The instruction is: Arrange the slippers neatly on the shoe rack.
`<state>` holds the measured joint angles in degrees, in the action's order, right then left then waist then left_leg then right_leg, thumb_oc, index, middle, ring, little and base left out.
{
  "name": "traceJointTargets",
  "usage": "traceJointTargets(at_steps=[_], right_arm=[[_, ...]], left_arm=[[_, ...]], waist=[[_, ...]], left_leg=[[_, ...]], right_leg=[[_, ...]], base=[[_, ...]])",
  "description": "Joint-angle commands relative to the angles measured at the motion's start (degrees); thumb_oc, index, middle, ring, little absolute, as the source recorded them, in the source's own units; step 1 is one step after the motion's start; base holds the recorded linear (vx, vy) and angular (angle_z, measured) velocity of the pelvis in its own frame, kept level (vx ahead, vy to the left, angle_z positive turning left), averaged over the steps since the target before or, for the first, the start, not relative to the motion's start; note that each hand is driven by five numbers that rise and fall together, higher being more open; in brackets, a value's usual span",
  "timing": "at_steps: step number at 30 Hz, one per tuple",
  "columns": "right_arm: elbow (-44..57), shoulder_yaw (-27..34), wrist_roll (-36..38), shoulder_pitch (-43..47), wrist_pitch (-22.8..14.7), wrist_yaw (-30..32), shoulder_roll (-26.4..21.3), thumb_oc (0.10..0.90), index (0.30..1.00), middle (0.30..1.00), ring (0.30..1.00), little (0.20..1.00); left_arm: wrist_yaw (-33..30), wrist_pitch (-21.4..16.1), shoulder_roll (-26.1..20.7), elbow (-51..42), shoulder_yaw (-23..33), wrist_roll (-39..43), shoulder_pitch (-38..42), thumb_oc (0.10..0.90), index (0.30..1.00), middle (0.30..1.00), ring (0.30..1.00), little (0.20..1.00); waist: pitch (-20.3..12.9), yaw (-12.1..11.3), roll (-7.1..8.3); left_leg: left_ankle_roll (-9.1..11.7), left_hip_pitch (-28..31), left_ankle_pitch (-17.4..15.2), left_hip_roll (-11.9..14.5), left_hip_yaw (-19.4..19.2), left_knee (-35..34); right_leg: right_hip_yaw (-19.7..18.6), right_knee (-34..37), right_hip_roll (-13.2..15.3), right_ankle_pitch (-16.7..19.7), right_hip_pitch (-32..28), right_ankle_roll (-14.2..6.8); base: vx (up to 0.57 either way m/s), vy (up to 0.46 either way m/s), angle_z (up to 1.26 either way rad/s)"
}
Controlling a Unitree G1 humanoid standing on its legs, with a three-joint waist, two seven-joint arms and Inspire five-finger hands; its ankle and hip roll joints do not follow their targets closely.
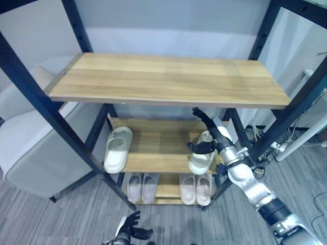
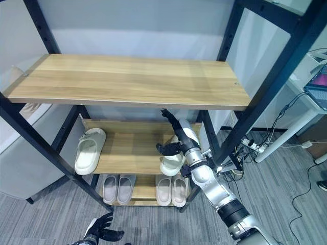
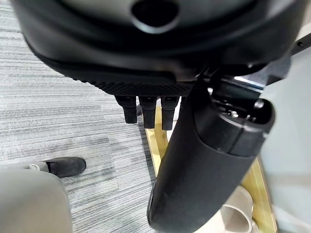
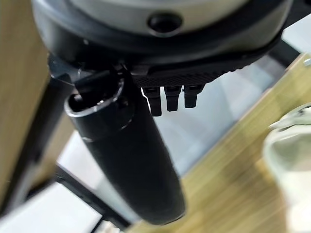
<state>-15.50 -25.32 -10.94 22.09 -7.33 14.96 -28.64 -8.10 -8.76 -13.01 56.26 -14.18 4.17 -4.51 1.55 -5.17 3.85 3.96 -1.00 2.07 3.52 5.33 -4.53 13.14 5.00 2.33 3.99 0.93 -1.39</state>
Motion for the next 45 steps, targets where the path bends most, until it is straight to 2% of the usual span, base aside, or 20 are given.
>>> traceJointTargets(at_steps=[1,9,12,15,23,28,38,45], right_arm=[[0.4,8.0,-6.6,8.1,-1.5,6.3,-4.0,0.800,0.900,0.900,0.900,0.900],[-2.5,13.3,-13.5,2.1,1.0,7.7,-8.7,0.800,0.900,0.900,0.900,0.900],[-5.3,13.7,-13.1,1.2,1.5,7.5,-8.9,0.800,0.900,0.900,0.900,0.900],[-10.4,12.6,-12.0,2.2,2.1,7.0,-8.6,0.800,0.900,0.900,0.900,0.900],[-15.9,9.4,-9.9,6.5,2.5,6.3,-7.0,0.800,0.900,0.900,0.900,0.900],[-19.2,5.6,-9.8,9.9,3.2,4.0,-5.8,0.800,0.900,0.900,0.900,0.900],[-10.7,8.1,-10.9,7.8,2.1,5.0,-5.5,0.800,0.900,0.900,0.900,0.900],[-12.0,6.2,-10.2,8.3,2.7,3.0,-5.5,0.800,0.900,0.900,0.900,0.900]], left_arm=[[0.1,-1.7,-1.2,3.1,-2.5,-0.9,1.8,0.800,0.900,0.900,0.900,0.900],[0.3,-1.8,-2.4,3.1,-0.3,-2.9,1.6,0.800,0.900,0.900,0.900,0.900],[0.6,-1.7,-2.5,3.3,-0.5,-3.6,1.5,0.800,0.900,0.900,0.900,0.900],[0.9,-1.8,-2.5,3.7,-0.7,-3.4,1.2,0.800,0.900,0.900,0.900,0.900],[0.9,-1.6,-2.5,5.0,-0.8,-2.7,1.1,0.800,0.900,0.900,0.900,0.900],[1.0,-1.2,-2.4,6.1,-0.9,-2.4,1.2,0.800,0.900,0.900,0.900,0.900],[0.8,-0.8,-2.3,6.5,0.1,-2.9,1.9,0.800,0.900,0.900,0.900,0.900],[1.0,-0.7,-2.0,6.1,-0.5,-2.7,1.8,0.800,0.900,0.900,0.900,0.900]], waist=[[0.9,-1.6,1.20],[1.0,-1.0,1.12],[1.0,-0.8,0.85],[0.9,-0.9,0.58],[1.1,-1.3,0.61],[1.6,-1.9,1.25],[2.1,-2.1,2.39],[2.0,-1.9,2.51]], left_leg=[[0.0,-2.0,-0.8,-0.6,-1.8,-0.5],[-0.4,-2.5,-1.1,-1.5,-1.5,-0.5],[-0.5,-2.6,-1.3,-1.9,-1.5,-0.5],[-0.6,-2.8,-1.3,-2.3,-1.6,-0.5],[-0.7,-3.1,-1.2,-2.4,-1.5,-0.5],[-0.7,-3.5,-1.0,-2.3,-1.4,-0.5],[-0.6,-3.7,-1.0,-2.1,-1.0,-0.5],[-0.8,-3.2,-1.3,-1.9,-1.5,-0.5]], right_leg=[[-0.8,-0.8,1.4,-4.8,-2.1,-4.6],[-0.8,-0.9,2.2,-4.5,-1.7,-4.9],[-0.9,-0.9,2.6,-4.3,-1.6,-5.1],[-1.0,-0.8,3.0,-4.1,-1.5,-5.2],[-1.2,-0.8,3.3,-3.9,-1.1,-5.3],[-0.9,-0.8,3.2,-3.9,-1.0,-5.2],[-0.4,-0.9,3.1,-3.7,-0.6,-5.2],[-0.8,-0.9,3.2,-3.6,-0.7,-5.2]], base=[[-0.02,0.043,0.04],[0.00,0.038,0.04],[0.00,0.026,0.02],[0.00,0.048,0.03],[0.00,0.008,0.00],[0.00,0.000,0.00],[0.00,-0.003,0.03],[0.00,0.000,0.00]])
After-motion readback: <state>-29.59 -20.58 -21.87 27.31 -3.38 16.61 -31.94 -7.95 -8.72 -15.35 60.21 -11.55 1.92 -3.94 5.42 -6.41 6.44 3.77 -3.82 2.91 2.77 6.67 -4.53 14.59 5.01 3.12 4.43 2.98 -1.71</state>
